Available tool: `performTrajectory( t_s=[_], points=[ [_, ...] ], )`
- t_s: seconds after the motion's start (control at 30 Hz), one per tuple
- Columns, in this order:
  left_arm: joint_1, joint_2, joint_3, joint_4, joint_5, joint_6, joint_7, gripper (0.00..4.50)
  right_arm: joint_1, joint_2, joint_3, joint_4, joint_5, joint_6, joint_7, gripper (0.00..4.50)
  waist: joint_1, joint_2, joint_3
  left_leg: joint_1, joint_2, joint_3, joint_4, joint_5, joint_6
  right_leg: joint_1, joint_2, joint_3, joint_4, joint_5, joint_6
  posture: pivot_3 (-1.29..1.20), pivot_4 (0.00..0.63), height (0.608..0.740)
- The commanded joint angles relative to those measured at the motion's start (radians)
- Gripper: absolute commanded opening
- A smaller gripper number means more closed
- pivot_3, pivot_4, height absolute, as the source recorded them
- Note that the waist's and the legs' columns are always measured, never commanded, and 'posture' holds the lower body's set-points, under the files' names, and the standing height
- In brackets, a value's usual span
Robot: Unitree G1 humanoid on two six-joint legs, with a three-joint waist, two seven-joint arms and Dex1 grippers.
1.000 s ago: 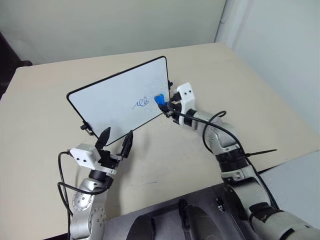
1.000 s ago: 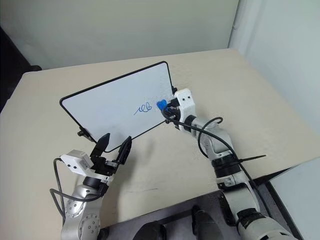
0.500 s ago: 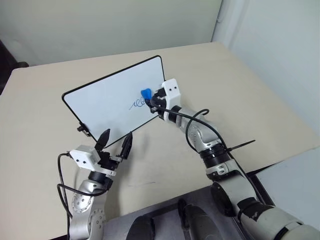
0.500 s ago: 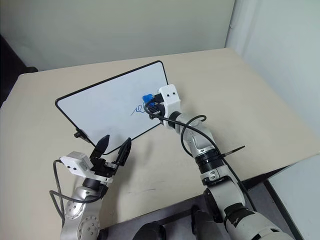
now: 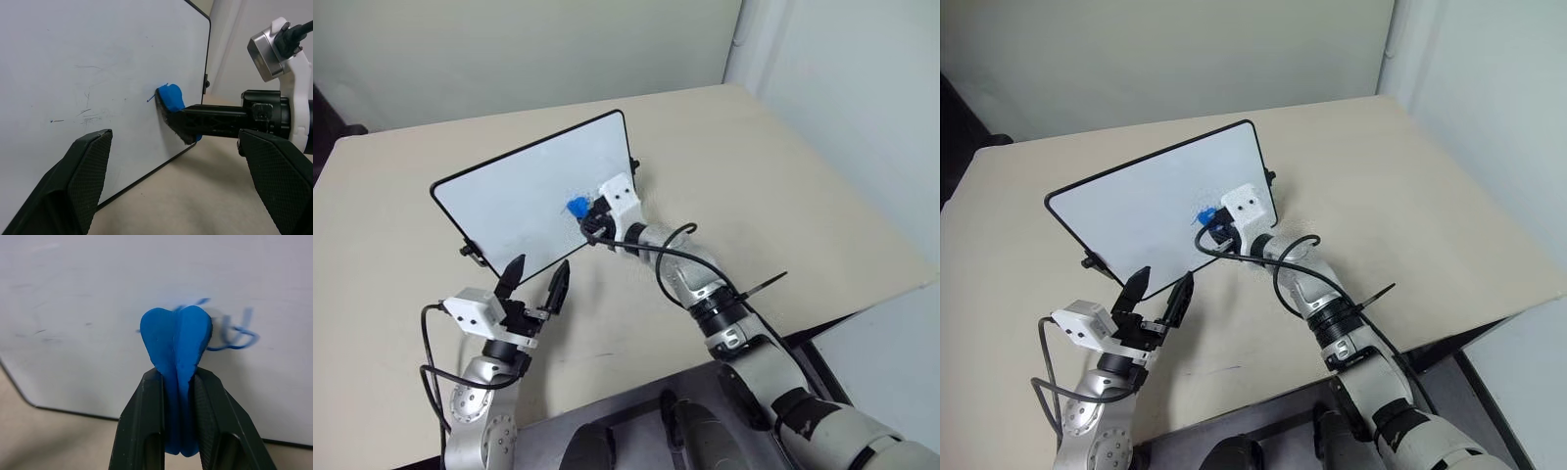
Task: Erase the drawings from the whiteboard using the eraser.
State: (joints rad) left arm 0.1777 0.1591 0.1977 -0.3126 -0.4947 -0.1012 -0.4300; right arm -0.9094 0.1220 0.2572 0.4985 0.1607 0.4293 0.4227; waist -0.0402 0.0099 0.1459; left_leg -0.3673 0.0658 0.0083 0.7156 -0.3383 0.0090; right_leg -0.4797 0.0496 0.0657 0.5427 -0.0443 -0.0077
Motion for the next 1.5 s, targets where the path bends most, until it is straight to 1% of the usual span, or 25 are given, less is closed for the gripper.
performTrajectory(
  t_s=[0.03,0.17,0.23,0.53,0.6,0.83,0.97,1.2,1.3,1.43,1.5],
  points=[
    [0.001,0.009,0.011,-0.045,-0.011,-0.007,-0.001,4.5,-0.002,0.08,0.034,-0.065,0.0,-0.041,0.032,0.43,0.0,0.0,0.0,0.0,0.0,0.0,0.0,0.0,0.0,0.0,0.0,0.0,0.0,0.0,0.0,0.0,0.15,0.74],
    [-0.006,0.013,0.011,-0.038,-0.013,-0.006,-0.004,4.5,-0.008,0.083,0.042,-0.06,0.001,-0.052,0.027,0.43,0.001,0.0,0.0,0.0,0.0,0.0,0.0,0.0,0.0,0.0,0.0,0.0,0.0,0.0,-0.001,0.0,0.15,0.74],
    [-0.009,0.014,0.01,-0.036,-0.013,-0.006,-0.004,4.5,-0.013,0.084,0.032,-0.049,0.003,-0.058,0.011,0.43,0.001,0.0,0.0,0.0,0.0,0.0,0.0,0.0,0.0,0.0,0.0,0.0,0.0,0.002,-0.005,0.0,0.15,0.74],
    [-0.016,0.022,0.012,-0.032,-0.017,-0.004,-0.003,4.5,-0.082,0.064,-0.096,0.104,0.006,-0.089,-0.14,0.43,0.002,0.0,0.0,0.0,0.0,0.0,0.001,0.001,-0.002,0.001,-0.001,0.0,0.0,0.003,-0.005,0.0,0.15,0.74],
    [-0.017,0.023,0.012,-0.032,-0.017,-0.003,-0.004,4.5,-0.099,0.061,-0.115,0.142,0.002,-0.095,-0.163,0.43,0.002,0.0,0.0,0.0,0.0,0.0,0.001,0.002,-0.002,0.001,-0.001,0.0,0.0,0.001,0.0,0.0,0.15,0.74],
    [-0.02,0.024,0.01,-0.035,-0.015,-0.001,-0.002,4.5,-0.157,0.052,-0.165,0.276,-0.019,-0.115,-0.24,0.43,0.001,0.0,0.0,0.001,0.0,-0.001,0.001,0.004,0.0,0.001,-0.001,-0.003,0.0,0.005,-0.001,0.0,0.15,0.74],
    [-0.019,0.024,0.011,-0.039,-0.016,0.0,0.0,4.5,-0.159,0.068,-0.144,0.279,-0.03,-0.118,-0.216,0.43,-0.001,0.0,0.0,0.001,0.0,-0.002,0.001,0.004,0.0,0.0,-0.001,-0.007,-0.001,0.005,-0.001,0.0,0.15,0.74],
    [-0.02,0.023,0.008,-0.04,-0.016,0.0,-0.001,4.5,-0.097,0.11,-0.032,0.148,-0.053,-0.121,-0.083,0.43,-0.015,0.0,0.0,-0.001,0.001,-0.002,0.0,0.002,-0.003,-0.005,0.0,-0.008,-0.001,0.007,-0.003,0.0,0.15,0.74],
    [-0.023,0.021,0.004,-0.036,-0.015,0.0,-0.003,4.5,-0.08,0.108,0.029,0.154,-0.089,-0.165,-0.041,0.43,-0.017,0.0,0.0,-0.001,0.002,-0.002,-0.001,0.001,-0.004,-0.007,0.001,-0.008,-0.001,0.006,-0.004,0.0,0.15,0.74],
    [-0.027,0.018,0.001,-0.031,-0.01,-0.004,-0.003,4.5,-0.079,0.116,0.068,0.173,-0.102,-0.163,-0.002,0.43,-0.016,0.0,0.0,-0.001,0.002,-0.002,-0.001,0.001,-0.004,-0.007,0.001,-0.008,-0.001,0.006,-0.005,0.0,0.15,0.74],
    [-0.028,0.019,0.0,-0.029,-0.009,-0.005,-0.003,4.5,-0.071,0.121,0.099,0.152,-0.107,-0.182,0.032,0.43,-0.016,0.0,0.0,-0.001,0.002,-0.002,-0.001,0.001,-0.004,-0.006,0.001,-0.008,-0.001,0.006,-0.005,0.0,0.15,0.74]
  ],
)
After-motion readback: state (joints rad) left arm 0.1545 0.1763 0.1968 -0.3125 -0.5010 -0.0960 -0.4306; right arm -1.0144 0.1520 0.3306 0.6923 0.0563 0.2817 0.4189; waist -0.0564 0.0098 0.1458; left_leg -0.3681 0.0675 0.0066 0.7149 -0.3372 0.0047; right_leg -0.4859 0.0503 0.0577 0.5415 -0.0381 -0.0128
